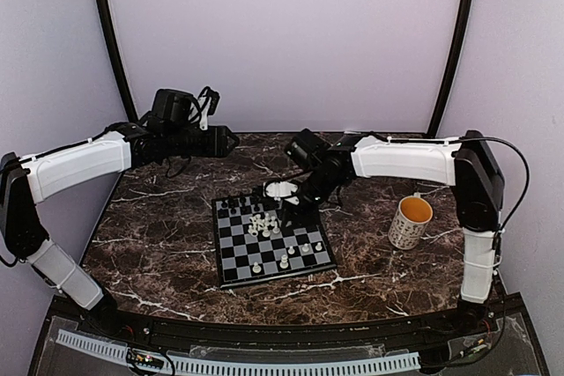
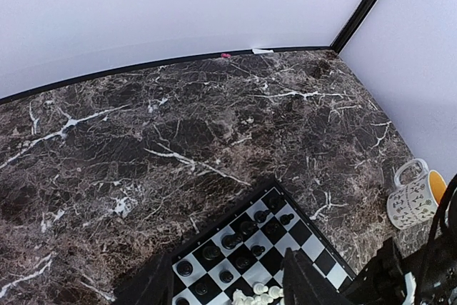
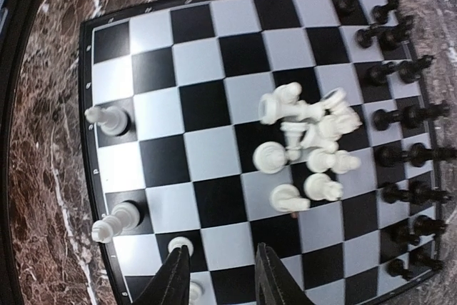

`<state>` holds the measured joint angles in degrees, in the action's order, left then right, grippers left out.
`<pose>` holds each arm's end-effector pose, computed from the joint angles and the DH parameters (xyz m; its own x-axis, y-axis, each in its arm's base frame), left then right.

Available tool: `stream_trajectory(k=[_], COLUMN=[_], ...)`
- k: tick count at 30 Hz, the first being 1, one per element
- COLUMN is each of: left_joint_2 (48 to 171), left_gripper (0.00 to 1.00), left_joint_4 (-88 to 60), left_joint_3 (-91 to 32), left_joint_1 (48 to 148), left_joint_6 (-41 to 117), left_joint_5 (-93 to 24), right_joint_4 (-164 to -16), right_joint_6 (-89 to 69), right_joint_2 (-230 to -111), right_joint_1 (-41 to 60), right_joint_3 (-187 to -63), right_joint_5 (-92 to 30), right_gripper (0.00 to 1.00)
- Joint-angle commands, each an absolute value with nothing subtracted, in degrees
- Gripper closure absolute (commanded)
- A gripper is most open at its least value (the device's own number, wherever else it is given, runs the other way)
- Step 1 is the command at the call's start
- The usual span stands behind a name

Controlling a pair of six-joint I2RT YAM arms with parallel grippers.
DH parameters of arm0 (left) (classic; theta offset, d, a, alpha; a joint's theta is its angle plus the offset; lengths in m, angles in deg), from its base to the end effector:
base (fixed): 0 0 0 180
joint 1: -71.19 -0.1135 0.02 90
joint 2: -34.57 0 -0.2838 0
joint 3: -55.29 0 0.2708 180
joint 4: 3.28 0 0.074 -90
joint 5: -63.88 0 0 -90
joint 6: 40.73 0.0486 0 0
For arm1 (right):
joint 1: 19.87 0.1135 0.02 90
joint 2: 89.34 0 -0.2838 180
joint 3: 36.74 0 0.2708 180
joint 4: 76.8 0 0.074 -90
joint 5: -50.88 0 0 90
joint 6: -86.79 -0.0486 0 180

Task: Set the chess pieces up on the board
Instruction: Pick up the knight from the chessboard.

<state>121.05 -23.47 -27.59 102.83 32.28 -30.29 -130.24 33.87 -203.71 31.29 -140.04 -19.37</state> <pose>0.3258 -0.2049 0.3304 -0.4979 -0.0355 -0.8665 0.4542 0.8405 -0.2954 0.2722 0.3642 0.2119 0.0454 -0.8485 -0.5272 -0.9989 -0.0434 -0.0161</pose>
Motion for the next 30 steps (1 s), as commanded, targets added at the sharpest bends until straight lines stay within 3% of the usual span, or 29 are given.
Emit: stream_trajectory(k=[1,13,30], left_joint_2=[120.63,120.42,121.11], left_gripper=[0.46,0.46,0.45], left_joint_4=[-24.07,-24.24,-24.77], left_joint_3=[-28.61,-28.69,-29.05], left_joint_1=[102.39,102.04,101.86], left_joint_6=[32.13,32.13,31.91], left_joint_5=[-31.12,-31.13,-31.72], right_joint_4=[-130.27,-131.73,-132.27], right_joint_6=[29.54,22.30,19.33], right_joint_2=[-206.88,-215.79,-217.17], right_joint_1=[29.44,29.46,29.44], right_joint_3=[-145.25,-154.54,-153.76], right_joint_5=[-17.41,-18.98,-22.45], right_gripper=[0.67,0.60,0.58])
